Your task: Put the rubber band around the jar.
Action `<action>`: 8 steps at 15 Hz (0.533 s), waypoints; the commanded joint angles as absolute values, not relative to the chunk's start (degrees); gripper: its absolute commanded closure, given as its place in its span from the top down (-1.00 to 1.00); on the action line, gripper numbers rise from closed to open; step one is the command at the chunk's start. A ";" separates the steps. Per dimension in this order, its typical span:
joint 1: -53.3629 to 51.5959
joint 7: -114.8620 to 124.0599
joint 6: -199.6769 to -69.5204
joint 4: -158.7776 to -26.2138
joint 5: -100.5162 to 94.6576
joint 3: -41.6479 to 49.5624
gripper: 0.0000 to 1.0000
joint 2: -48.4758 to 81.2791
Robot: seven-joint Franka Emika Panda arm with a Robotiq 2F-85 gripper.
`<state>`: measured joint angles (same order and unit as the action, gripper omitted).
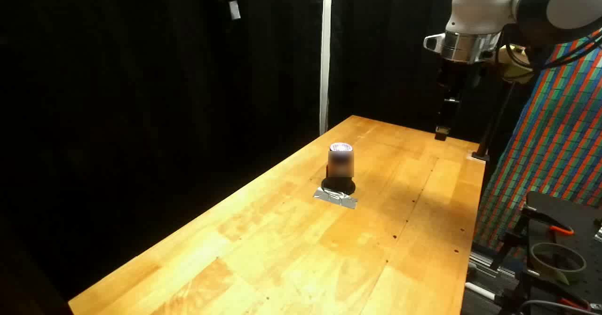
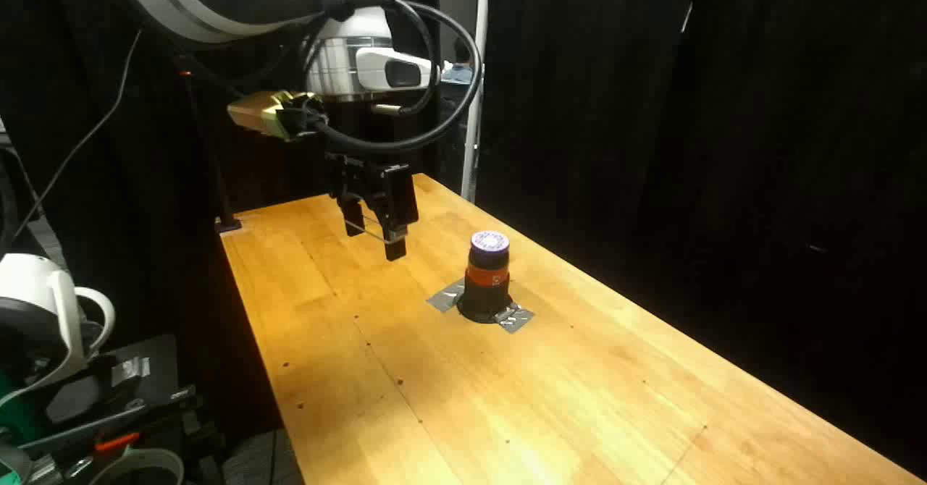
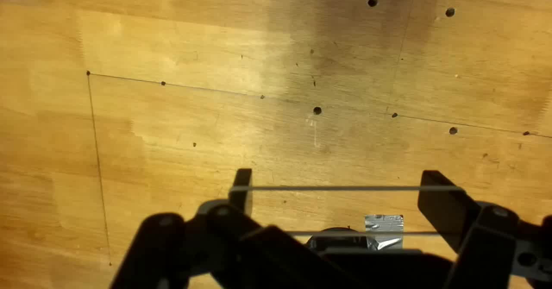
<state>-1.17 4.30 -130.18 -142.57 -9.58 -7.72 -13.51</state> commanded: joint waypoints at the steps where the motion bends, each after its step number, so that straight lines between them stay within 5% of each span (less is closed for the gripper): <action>1: -1.97 4.46 -130.04 -142.32 -9.79 -6.95 1.00 -13.52; 8: -2.20 1.83 -136.40 -137.96 -9.15 -6.28 1.00 -8.30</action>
